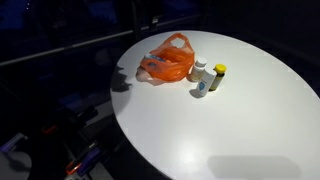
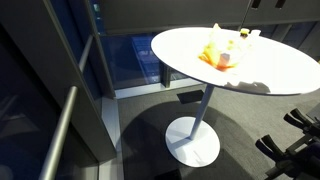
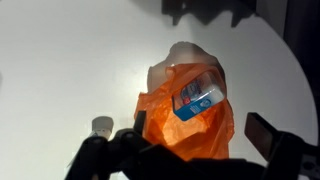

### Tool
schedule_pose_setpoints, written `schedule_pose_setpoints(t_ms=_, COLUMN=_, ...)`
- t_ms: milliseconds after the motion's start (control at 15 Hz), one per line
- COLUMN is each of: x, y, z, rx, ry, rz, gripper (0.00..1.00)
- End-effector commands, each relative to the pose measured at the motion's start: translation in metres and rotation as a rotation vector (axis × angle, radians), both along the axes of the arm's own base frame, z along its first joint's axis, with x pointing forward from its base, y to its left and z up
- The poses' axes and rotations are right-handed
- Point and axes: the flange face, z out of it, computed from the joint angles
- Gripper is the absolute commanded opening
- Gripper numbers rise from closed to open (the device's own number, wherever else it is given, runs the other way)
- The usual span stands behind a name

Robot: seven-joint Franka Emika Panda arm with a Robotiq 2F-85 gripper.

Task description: Pick up the mentos container from the orange plastic bag and put it on the table

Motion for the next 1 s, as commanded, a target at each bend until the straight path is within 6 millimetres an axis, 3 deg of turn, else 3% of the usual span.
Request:
schedule_pose_setpoints(t_ms=0, x=0.024, y=-0.008, z=-0.032, rx=0.041, ry=-0.008, rz=-0.004, gripper=1.00)
schedule_pose_setpoints(t_ms=400, x=0.049, y=-0.006, z=-0.090, rx=0.073, ry=-0.001, rz=-0.001, gripper=1.00)
schedule_pose_setpoints(t_ms=933, x=0.064, y=-0.004, z=-0.131, rx=0.101, ry=0.041, rz=0.022, gripper=1.00)
